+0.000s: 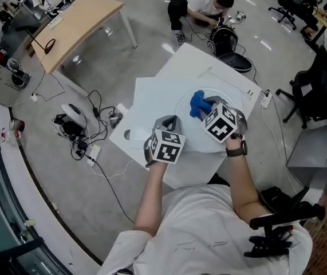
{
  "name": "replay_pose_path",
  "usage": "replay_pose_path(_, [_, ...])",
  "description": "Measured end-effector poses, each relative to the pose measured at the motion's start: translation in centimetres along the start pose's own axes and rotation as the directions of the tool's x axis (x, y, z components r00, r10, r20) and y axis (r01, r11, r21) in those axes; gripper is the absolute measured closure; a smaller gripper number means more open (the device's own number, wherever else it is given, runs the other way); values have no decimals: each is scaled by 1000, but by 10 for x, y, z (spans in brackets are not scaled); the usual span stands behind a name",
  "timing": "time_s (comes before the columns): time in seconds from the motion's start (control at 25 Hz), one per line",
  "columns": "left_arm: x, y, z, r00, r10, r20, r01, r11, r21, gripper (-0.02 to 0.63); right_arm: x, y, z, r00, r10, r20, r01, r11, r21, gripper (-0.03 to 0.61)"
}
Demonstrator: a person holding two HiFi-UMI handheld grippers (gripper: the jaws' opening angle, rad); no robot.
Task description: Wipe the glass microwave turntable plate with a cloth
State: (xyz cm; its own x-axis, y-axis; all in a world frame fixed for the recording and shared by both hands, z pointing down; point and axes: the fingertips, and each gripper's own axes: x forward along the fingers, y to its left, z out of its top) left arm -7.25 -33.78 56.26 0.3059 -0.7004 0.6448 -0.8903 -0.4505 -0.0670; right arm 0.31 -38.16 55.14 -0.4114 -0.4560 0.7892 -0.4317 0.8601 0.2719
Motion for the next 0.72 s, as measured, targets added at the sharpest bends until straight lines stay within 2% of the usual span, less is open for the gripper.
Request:
replay_pose_path(0.2, [-1,3,-1,1000,12,9,-12,1000,8,614,-14,-37,-34,995,-98,-20,100,990,103,493])
replay_pose_path(0.4, [-2,6,-3,1000,14,13,-14,1000,21,614,-40,-38,-67,988,-143,-62,151,976,157,492])
replay_pose_path(0.56, [-5,6,-2,1000,22,18,-22,999,25,614,-58,-12,-75,994,-96,-43,102,981,163,494])
replay_pose_path(0.72, [-4,4,0,1000,23,20,-24,999,25,614,-58,18,-61,999,-42,2,41,991,124,497])
